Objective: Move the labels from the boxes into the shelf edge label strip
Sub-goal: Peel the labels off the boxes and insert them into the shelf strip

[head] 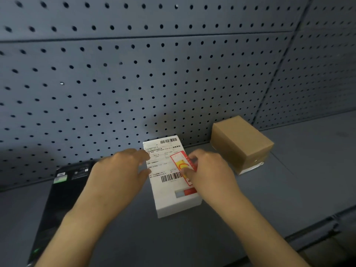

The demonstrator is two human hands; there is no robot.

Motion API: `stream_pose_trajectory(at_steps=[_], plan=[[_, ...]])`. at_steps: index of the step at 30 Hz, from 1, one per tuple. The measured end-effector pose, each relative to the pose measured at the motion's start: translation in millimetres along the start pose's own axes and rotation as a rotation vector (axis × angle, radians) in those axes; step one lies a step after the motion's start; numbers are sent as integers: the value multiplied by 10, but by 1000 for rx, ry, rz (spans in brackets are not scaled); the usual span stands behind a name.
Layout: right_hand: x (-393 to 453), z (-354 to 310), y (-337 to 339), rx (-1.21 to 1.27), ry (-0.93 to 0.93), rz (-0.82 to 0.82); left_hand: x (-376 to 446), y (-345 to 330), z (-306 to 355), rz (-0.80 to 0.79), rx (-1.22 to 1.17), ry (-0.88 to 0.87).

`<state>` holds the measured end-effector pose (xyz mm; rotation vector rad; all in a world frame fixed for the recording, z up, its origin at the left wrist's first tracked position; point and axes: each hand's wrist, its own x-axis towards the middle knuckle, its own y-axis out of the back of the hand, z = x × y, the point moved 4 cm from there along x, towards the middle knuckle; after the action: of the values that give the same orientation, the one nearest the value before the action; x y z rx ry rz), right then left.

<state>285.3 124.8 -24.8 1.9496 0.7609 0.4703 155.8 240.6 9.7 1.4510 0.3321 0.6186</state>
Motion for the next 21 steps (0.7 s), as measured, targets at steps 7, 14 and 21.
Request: stream_pose_trajectory(at_steps=[7, 14, 21], plan=[[-43, -97, 80, 73, 10, 134, -76, 39, 1, 11, -58, -69], [-341, -376, 107, 108, 68, 173, -214, 115, -110, 56, -27, -174], [-676, -625, -19, 118, 91, 166, -422, 172, -220, 82, 18, -266]])
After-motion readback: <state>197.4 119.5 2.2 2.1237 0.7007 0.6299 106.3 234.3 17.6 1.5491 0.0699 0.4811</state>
